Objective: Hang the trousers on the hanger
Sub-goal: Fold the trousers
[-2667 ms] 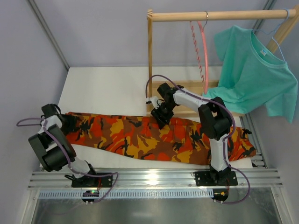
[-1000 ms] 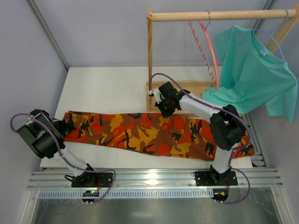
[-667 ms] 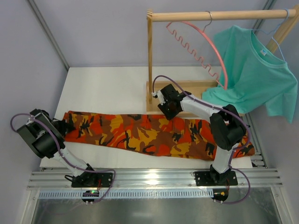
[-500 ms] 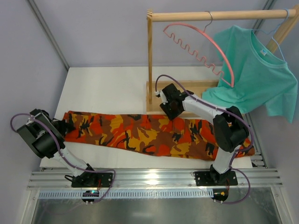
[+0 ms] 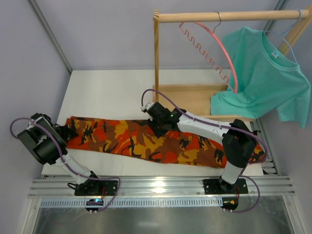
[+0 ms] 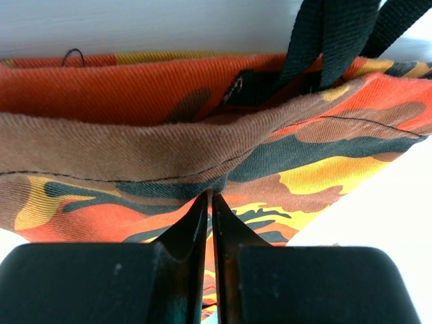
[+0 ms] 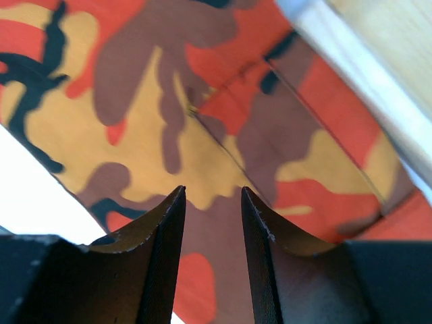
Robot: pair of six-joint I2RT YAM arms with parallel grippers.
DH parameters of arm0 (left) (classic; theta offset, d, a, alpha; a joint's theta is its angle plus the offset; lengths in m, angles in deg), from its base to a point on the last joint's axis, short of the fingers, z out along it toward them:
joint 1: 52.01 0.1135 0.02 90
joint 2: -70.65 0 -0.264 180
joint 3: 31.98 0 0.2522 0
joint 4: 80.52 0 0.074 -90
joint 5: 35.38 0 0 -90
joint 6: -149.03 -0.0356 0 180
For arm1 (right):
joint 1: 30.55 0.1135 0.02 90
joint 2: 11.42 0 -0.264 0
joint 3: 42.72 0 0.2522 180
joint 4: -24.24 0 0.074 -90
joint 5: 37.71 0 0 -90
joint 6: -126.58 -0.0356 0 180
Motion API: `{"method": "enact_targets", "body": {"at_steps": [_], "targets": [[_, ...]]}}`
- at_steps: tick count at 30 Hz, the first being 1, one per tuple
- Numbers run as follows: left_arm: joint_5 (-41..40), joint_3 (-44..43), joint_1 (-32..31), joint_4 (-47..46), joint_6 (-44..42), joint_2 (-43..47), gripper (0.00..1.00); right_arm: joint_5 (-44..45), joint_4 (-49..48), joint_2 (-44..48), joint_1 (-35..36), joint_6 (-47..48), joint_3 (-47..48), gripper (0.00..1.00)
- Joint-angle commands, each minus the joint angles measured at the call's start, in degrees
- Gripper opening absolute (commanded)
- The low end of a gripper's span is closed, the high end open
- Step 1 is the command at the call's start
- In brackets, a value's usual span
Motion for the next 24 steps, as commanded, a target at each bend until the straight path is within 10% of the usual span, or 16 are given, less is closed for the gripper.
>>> {"method": "enact_targets", "body": {"at_steps": [1, 10, 24], "targets": [[-17.01, -0.66, 2.99, -2.09, -3.74, 0.8, 0.06, -0.96, -8.53, -2.0, 2.34, -5.21, -1.06, 0.42], [-9.63, -0.04, 0.45, -9.38, -1.97, 10.2, 0.32, -2.29, -17.16, -2.97, 3.93, -12.42, -11.7, 0.42], [-13.15, 3.99, -17.93, -11.93, -6.2, 18.57, 0.39, -4.05, -22.87, 1.51, 9.02, -16.2, -20.39, 0.41]]}}
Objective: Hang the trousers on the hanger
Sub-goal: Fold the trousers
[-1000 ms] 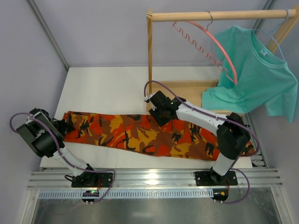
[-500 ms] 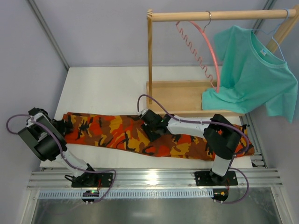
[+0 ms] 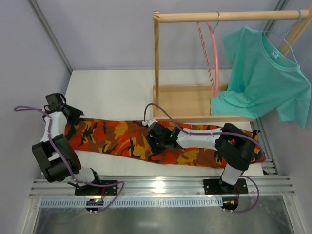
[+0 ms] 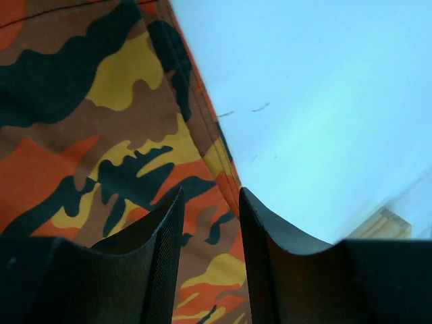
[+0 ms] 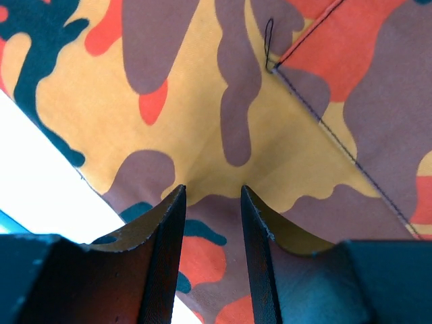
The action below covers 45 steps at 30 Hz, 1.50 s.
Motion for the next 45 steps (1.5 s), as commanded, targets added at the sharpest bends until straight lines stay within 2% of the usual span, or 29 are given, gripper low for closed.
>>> {"method": "enact_targets", "body": {"at_steps": [1, 8, 14, 19, 23, 29, 32, 35, 40, 45], "targets": [[-3.2, 2.88, 0.68, -3.83, -1.39, -1.35, 0.39, -1.27, -2.67, 2.88, 1.09, -1.78, -5.01, 0.41], [-4.94, 0.16, 0.59, -8.04, -2.62, -10.92, 0.4, -3.73, -4.96, 7.98, 2.06, -0.1, -9.68, 0.41], [-13.56, -5.8, 0.67, -4.63, 0.8, -24.35, 0.39, -3.29, -5.05, 8.69, 2.93, -2.12, -10.74, 0.41], [-16.38, -10.38, 0.67, -1.64, 2.39, -28.95, 0.38, -0.48, -4.7, 8.87, 4.52, -4.58, -12.05, 0.41], [-18.14, -11.09, 0.67, -0.41, 2.48, -26.59, 0.38, 1.71, -4.09, 8.87, 6.1, -7.39, -12.5, 0.41], [-16.82, -11.27, -1.34, -0.93, -1.82, -16.49, 0.41, 5.56, -0.41, 9.22, 6.89, -9.86, -9.17, 0.41], [-13.59, -10.92, -5.38, 0.82, -1.22, -11.39, 0.42, 9.62, 3.8, 10.18, 6.98, -13.54, -6.0, 0.41], [-11.38, -5.83, -10.82, -3.28, 1.51, -4.73, 0.42, 15.67, 9.69, 11.85, 6.98, -22.76, -3.54, 0.42], [-10.6, -0.99, -20.74, -6.46, 2.39, 1.62, 0.43, 19.99, 15.85, 16.67, 6.98, -35.05, -3.45, 0.41], [-4.18, 5.16, -27.96, -11.2, 2.56, 5.57, 0.43, 28.85, 23.59, 20.9, 6.98, -39.56, -2.31, 0.42]]}}
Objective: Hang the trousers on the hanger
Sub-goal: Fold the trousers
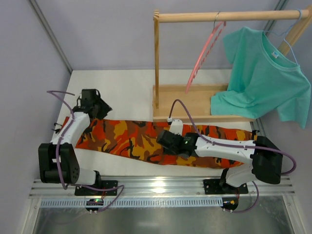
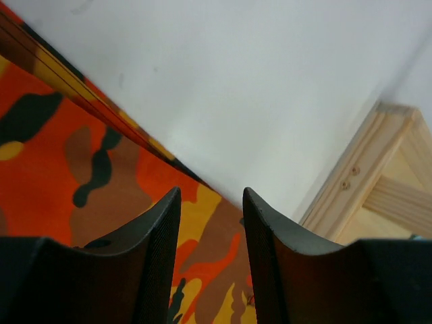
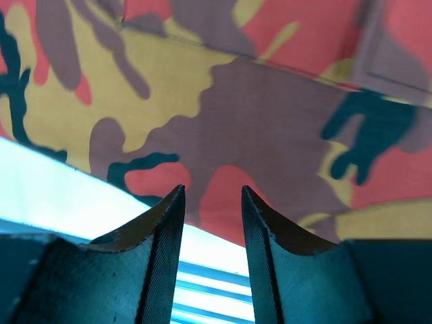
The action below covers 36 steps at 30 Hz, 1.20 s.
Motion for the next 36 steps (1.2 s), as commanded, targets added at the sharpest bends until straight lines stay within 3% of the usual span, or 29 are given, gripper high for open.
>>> {"method": "enact_targets", "body": {"at_steps": [1, 5, 8, 12, 15, 20, 26, 32, 36], "targets": [[5.27, 4.9, -4.56, -6.05, 0.6, 2.76, 0.43, 10.44, 8.42, 3.31, 0.27, -8.33, 3.4, 0.43], [6.24, 9.65, -12.47, -8.87, -0.98, 3.56, 0.44, 15.19, 19.21, 6.29, 0.18, -21.57, 3.23, 0.44], [9.57, 12.72, -13.1, -10.62, -0.81, 3.12, 0.44, 17.92, 29.14, 8.23, 0.1, -33.16, 2.62, 0.43], [12.13, 17.56, -13.45, -14.49, 0.6, 5.05, 0.44, 19.33, 38.05, 13.75, -0.96, -41.03, -0.19, 0.43], [13.18, 19.94, -13.63, -16.34, 1.21, 5.23, 0.45, 18.89, 37.37, 17.19, -6.04, -36.5, -3.17, 0.43], [15.39, 21.0, -14.59, -18.19, 2.36, 3.21, 0.45, 17.48, 35.33, 25.36, -20.96, -30.14, -6.96, 0.43], [16.52, 20.56, -14.77, -18.88, 4.72, 2.42, 0.47, 20.56, 36.13, 32.22, -30.21, -26.9, -8.37, 0.43], [16.53, 21.61, -14.68, -22.32, 10.35, -2.5, 0.47, 14.95, 24.01, 31.09, -46.99, -9.7, -10.57, 0.43], [13.2, 20.91, -14.6, -20.39, 12.2, -5.23, 0.46, 12.92, 17.77, 27.32, -54.65, -5.28, -12.32, 0.42]]}}
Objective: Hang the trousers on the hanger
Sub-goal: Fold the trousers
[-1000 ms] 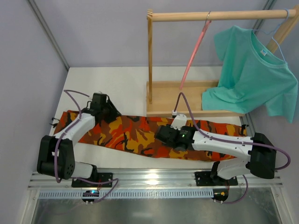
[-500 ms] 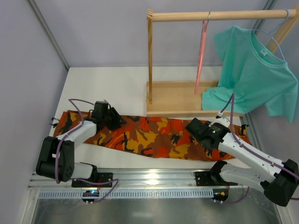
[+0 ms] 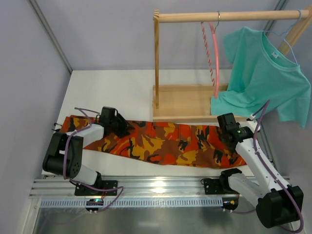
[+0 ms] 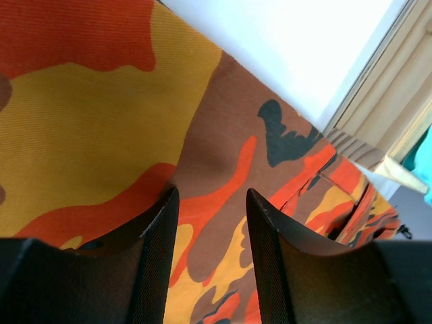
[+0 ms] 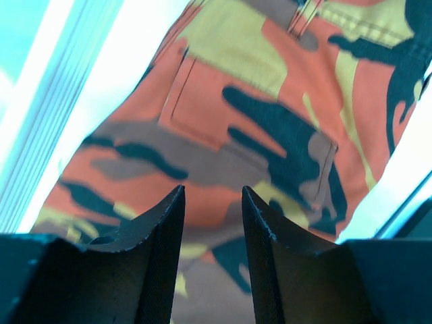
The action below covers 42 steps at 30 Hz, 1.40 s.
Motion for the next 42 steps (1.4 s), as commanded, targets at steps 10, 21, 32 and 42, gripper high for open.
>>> {"method": "enact_targets", "body": {"at_steps": [10, 21, 32, 42], "targets": [[-13.47, -0.66, 4.39, 6.36, 3.84, -1.52, 0.46, -3.65, -27.55, -10.5, -21.54, 13.2, -10.43, 0.38], [-16.81, -0.75, 10.11, 9.61, 2.08, -4.07, 0.46, -9.7, -32.83, -16.56, -37.7, 22.78, -8.15, 0.38], [-14.45, -5.22, 9.76, 10.85, 2.69, 0.06, 0.47, -11.38, -20.91, -12.1, -38.96, 25.87, -0.07, 0.39], [-9.87, -7.96, 6.25, 11.2, 1.38, 1.03, 0.48, -8.92, -11.48, -0.48, -40.53, 24.11, -0.31, 0.39]]}}
